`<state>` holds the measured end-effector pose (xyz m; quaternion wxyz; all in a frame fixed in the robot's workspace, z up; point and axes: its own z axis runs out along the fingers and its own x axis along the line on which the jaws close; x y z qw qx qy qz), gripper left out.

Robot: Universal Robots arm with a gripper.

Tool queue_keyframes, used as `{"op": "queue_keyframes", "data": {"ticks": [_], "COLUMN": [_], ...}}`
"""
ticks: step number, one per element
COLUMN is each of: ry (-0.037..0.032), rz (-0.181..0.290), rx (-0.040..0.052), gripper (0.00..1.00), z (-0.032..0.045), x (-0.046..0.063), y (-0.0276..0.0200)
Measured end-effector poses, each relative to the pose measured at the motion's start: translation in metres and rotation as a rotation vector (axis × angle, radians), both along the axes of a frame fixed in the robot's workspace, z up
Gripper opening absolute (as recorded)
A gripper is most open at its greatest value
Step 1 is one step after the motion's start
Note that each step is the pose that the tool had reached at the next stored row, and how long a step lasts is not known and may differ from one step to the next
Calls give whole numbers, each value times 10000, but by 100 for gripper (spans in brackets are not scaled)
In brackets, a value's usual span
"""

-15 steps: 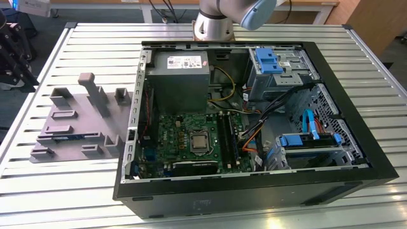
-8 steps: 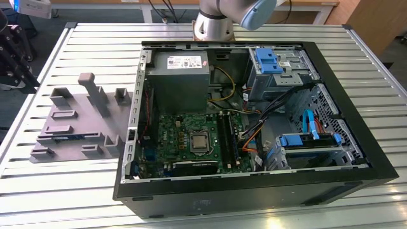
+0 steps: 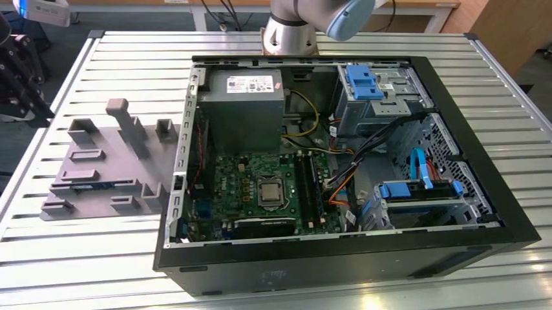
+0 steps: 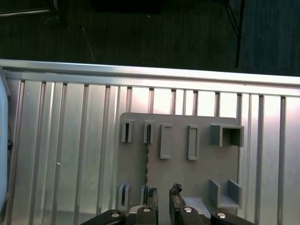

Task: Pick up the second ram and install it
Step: 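Pick up the second ram and move it above second insertion slot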

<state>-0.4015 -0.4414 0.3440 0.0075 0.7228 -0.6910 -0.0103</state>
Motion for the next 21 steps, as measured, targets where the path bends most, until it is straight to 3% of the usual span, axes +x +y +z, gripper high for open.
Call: {"op": "queue_keyframes", "data": {"ticks": [3, 4, 21], "ry": [0, 0, 0], "rz": [1, 2, 2], "rx": [0, 0, 12], "gripper": [26, 32, 32], "z": [-25, -37, -227], "x": [-1, -1, -4], "y": [-10, -15, -86]}}
